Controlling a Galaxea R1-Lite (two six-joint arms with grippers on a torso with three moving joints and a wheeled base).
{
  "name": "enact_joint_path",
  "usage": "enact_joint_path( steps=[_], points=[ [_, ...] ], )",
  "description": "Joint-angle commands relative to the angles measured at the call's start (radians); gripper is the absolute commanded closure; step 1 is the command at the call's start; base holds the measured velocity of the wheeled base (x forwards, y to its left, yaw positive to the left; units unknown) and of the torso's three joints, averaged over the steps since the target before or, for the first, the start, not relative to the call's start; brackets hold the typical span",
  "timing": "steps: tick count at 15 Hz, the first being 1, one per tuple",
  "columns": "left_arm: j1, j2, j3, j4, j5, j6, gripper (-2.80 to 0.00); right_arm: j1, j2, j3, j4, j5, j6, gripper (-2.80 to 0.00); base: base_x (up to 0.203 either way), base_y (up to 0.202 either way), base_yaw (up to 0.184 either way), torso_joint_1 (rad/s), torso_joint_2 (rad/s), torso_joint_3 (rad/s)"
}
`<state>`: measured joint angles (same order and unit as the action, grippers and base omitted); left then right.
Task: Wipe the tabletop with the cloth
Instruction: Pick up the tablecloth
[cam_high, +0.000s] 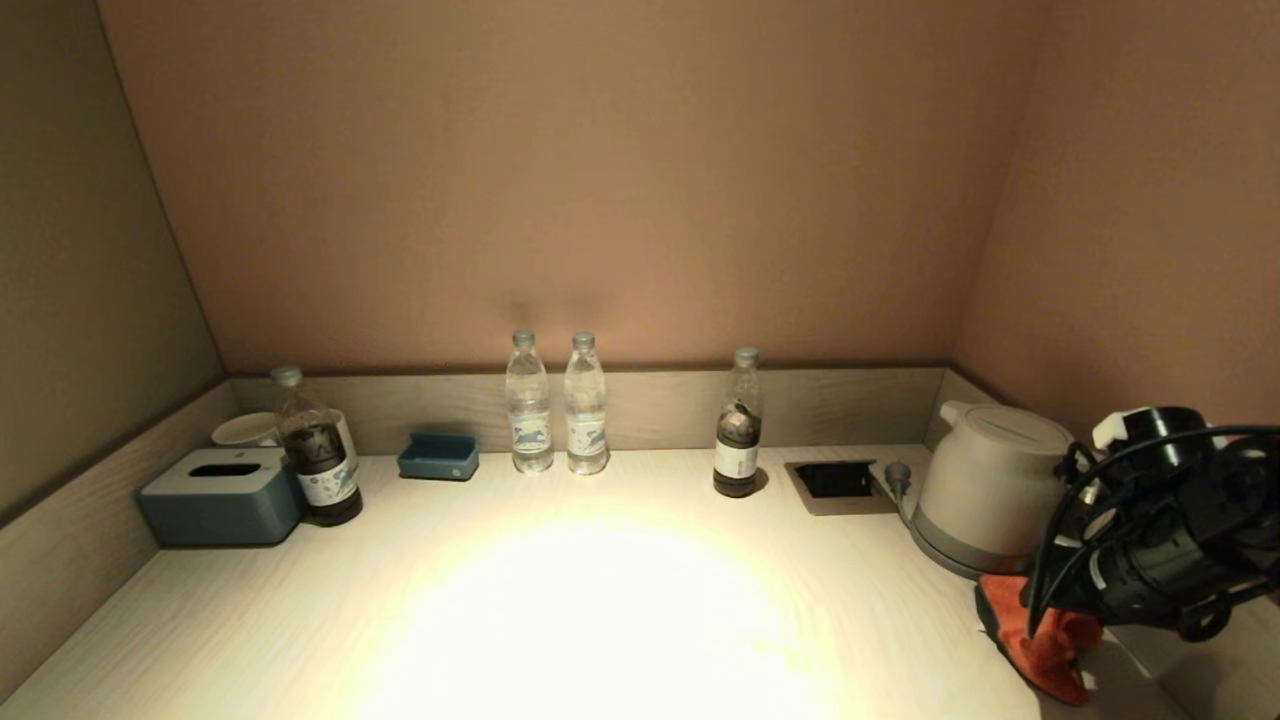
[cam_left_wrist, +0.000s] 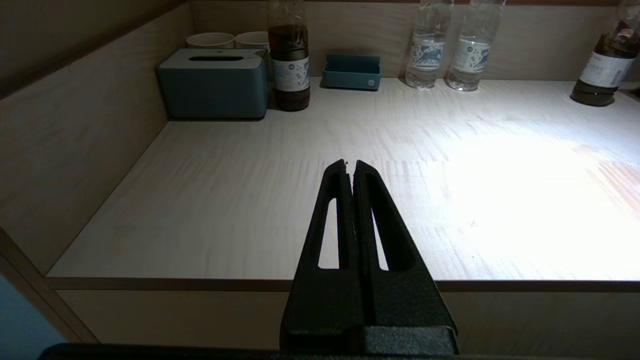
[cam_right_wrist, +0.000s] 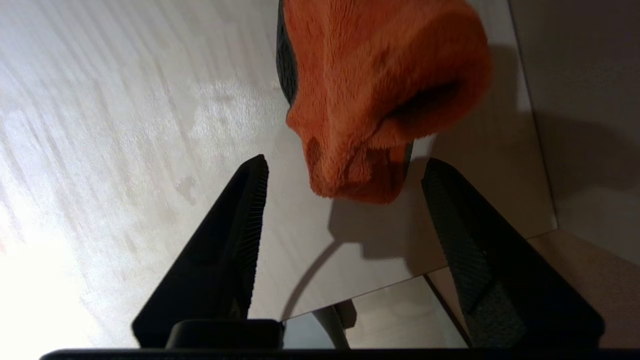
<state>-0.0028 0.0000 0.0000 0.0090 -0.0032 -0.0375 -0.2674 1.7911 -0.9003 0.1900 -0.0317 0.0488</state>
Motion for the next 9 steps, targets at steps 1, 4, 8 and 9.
enact_joint_path(
  steps=[1, 4, 8, 9],
  points=[
    [0.0, 0.0, 0.0, 0.0, 0.0, -0.001, 0.0, -0.001, 0.034, -0.049, 0.003, -0.001, 0.0, -2.8, 0.0, 0.0, 0.0, 0.0, 0.0, 0.0],
    [0.0, 0.0, 0.0, 0.0, 0.0, -0.001, 0.0, -0.001, 0.115, -0.094, 0.003, -0.001, 0.004, -2.8, 0.0, 0.0, 0.0, 0.0, 0.0, 0.0],
    [0.0, 0.0, 0.0, 0.0, 0.0, -0.001, 0.0, -0.009, 0.18, -0.129, 0.003, -0.001, 0.006, -2.8, 0.0, 0.0, 0.0, 0.0, 0.0, 0.0],
    [0.0, 0.0, 0.0, 0.0, 0.0, -0.001, 0.0, -0.014, 0.228, -0.146, 0.003, -0.001, 0.007, -2.8, 0.0, 0.0, 0.0, 0.0, 0.0, 0.0]
  ],
)
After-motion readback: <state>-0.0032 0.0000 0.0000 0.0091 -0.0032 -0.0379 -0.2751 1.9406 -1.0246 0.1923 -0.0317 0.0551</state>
